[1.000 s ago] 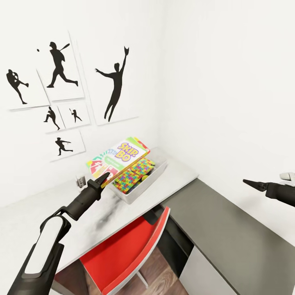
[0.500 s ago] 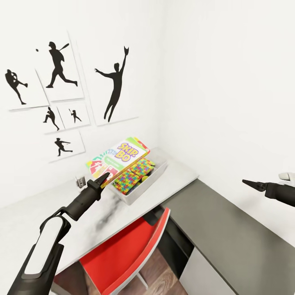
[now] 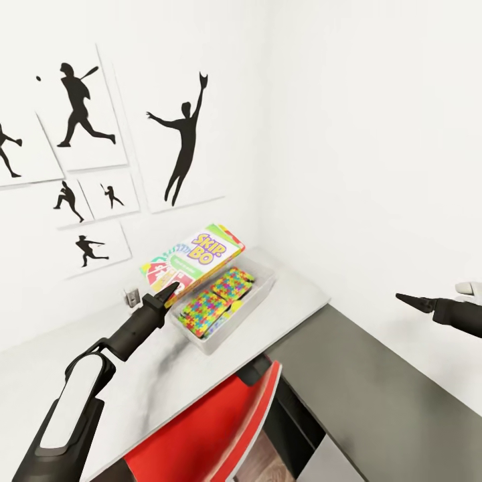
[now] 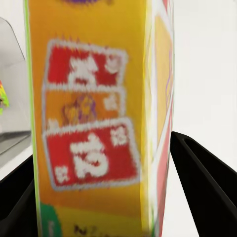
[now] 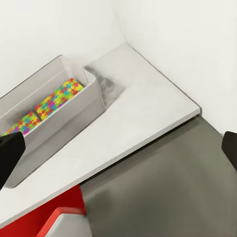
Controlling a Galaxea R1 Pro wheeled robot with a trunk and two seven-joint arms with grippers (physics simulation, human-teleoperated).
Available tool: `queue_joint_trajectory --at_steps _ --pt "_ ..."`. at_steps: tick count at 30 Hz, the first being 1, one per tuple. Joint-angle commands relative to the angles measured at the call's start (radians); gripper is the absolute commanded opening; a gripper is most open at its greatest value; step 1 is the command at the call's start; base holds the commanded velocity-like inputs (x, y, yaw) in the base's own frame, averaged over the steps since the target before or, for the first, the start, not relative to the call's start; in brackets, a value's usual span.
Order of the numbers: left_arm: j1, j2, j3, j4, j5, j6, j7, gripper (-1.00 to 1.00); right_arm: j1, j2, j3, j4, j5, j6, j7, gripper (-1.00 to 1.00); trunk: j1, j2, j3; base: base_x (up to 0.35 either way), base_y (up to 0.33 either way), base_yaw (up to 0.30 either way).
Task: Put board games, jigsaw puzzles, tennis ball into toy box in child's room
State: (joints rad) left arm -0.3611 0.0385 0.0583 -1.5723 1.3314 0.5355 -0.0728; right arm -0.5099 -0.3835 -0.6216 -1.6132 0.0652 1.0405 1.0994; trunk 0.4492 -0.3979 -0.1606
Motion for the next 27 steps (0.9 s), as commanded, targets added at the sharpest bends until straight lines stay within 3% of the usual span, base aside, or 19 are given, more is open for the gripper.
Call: queue_joint_trajectory --at_steps 1,27 --pt "-0.001 0.0 0.001 0.0 0.004 0.006 -0.001 -1.0 -0.001 0.0 -0.001 -0.001 0.007 0.007 0.008 1.0 0.001 -0.002 -0.002 0.099 0.0 0.0" --pt "-0.001 -0.004 0.039 0.025 0.009 0.008 0.009 -1.0 -0.001 0.002 -0.004 0.002 0.009 0.007 0.006 1.0 0.001 -0.002 0.008 0.012 0.0 -0.012"
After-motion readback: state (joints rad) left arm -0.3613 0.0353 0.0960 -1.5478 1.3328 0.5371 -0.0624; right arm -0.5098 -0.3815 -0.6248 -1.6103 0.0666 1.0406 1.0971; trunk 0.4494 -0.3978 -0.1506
